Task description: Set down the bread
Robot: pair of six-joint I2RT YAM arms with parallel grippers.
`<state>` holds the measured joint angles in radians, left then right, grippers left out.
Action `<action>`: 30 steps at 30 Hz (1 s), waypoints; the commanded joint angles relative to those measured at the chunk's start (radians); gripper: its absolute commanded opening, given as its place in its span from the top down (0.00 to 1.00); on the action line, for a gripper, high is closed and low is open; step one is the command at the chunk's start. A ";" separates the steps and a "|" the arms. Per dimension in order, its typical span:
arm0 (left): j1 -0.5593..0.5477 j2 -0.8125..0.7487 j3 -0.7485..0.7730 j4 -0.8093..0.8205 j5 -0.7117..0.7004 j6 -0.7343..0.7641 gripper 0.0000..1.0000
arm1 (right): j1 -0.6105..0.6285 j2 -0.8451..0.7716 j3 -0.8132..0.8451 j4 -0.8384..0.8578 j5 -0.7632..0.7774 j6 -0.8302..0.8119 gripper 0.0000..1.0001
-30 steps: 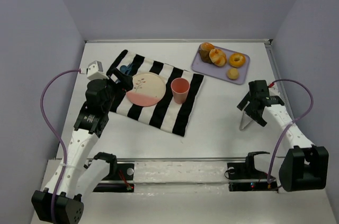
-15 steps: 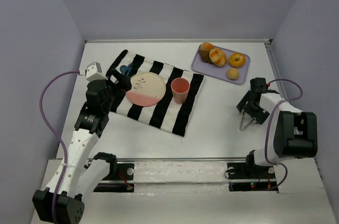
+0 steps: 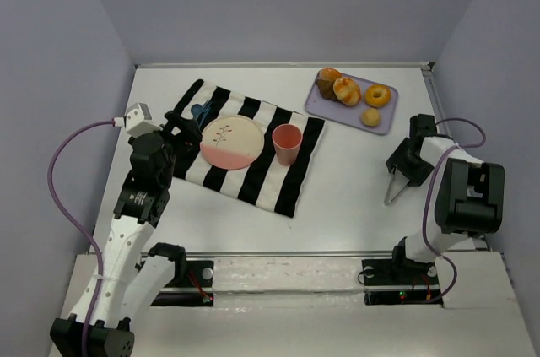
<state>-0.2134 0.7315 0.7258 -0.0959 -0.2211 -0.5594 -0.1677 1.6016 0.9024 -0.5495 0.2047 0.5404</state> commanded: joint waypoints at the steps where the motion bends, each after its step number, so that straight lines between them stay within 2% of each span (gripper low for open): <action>1: 0.009 -0.040 -0.017 0.028 -0.054 -0.008 0.01 | -0.032 0.029 -0.020 -0.009 0.028 -0.003 0.30; 5: 0.009 -0.044 -0.025 0.035 -0.066 -0.008 0.01 | -0.032 0.002 -0.026 -0.024 0.065 0.000 0.51; 6: 0.009 -0.041 -0.025 0.035 -0.067 -0.008 0.01 | -0.032 -0.017 -0.031 -0.024 0.067 -0.002 0.53; 7: 0.009 -0.037 -0.022 0.035 -0.064 -0.008 0.01 | -0.032 -0.070 -0.037 -0.024 0.065 -0.017 0.60; 9: 0.009 -0.032 -0.019 0.032 -0.052 -0.008 0.01 | -0.032 -0.142 -0.036 -0.026 0.061 -0.034 0.64; 11: 0.009 -0.030 -0.022 0.032 -0.043 -0.013 0.01 | -0.032 -0.265 -0.023 -0.033 -0.010 -0.094 0.66; 13: 0.009 -0.030 -0.029 0.032 -0.035 -0.011 0.01 | -0.032 -0.340 0.004 -0.052 -0.091 -0.147 0.65; 14: 0.009 -0.030 -0.029 0.032 -0.028 -0.010 0.01 | -0.032 -0.403 0.013 -0.058 -0.187 -0.164 0.64; 18: 0.009 -0.029 -0.029 0.033 -0.015 -0.013 0.01 | -0.032 -0.509 0.041 -0.082 -0.384 -0.232 0.64; 26: 0.009 -0.023 -0.032 0.041 -0.009 -0.011 0.01 | -0.012 -0.491 0.124 -0.144 -0.449 -0.313 0.56; 30: 0.009 -0.023 -0.032 0.039 -0.021 -0.010 0.01 | 0.006 -0.447 0.173 -0.139 -0.445 -0.338 0.47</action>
<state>-0.2073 0.7090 0.6994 -0.1020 -0.2283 -0.5667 -0.1810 1.1366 0.9955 -0.6918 -0.1986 0.2569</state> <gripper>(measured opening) 0.990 0.505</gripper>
